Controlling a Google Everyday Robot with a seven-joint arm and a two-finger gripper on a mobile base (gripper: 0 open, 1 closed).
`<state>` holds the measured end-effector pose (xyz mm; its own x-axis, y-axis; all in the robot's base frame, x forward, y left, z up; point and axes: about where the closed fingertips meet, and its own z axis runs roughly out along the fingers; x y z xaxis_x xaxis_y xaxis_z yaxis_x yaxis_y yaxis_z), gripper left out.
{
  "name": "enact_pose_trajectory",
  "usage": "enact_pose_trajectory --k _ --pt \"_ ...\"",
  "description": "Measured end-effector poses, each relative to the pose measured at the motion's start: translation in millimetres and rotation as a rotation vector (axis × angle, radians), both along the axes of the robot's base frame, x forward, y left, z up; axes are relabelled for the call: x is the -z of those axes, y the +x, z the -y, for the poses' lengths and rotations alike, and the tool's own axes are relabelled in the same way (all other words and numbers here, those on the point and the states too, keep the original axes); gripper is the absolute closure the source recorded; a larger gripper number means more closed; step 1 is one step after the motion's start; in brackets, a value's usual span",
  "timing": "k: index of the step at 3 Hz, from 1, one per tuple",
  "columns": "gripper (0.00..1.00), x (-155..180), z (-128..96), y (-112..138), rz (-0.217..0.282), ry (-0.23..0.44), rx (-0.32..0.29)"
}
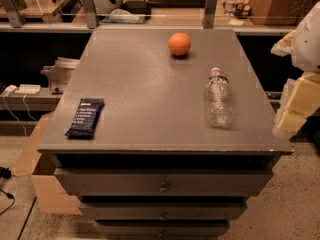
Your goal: Move water bottle near rxbar blueberry
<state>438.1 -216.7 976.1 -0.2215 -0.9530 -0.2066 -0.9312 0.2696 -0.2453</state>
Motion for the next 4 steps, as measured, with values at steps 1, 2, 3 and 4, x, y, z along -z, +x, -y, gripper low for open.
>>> enact_pose_trajectory --k 1,2,3,4 --pt "0.00 -0.9 -0.7 0.6 0.005 0.001 0.002" --pt "0.00 7.1 -9.5 7.5 -0.006 0.008 0.060" --pt "0.00 31.5 -26.4 22.2 -0.037 -0.003 0.183" --pt "0.00 46.0 -34.5 39.2 -0.044 -0.011 0.306"
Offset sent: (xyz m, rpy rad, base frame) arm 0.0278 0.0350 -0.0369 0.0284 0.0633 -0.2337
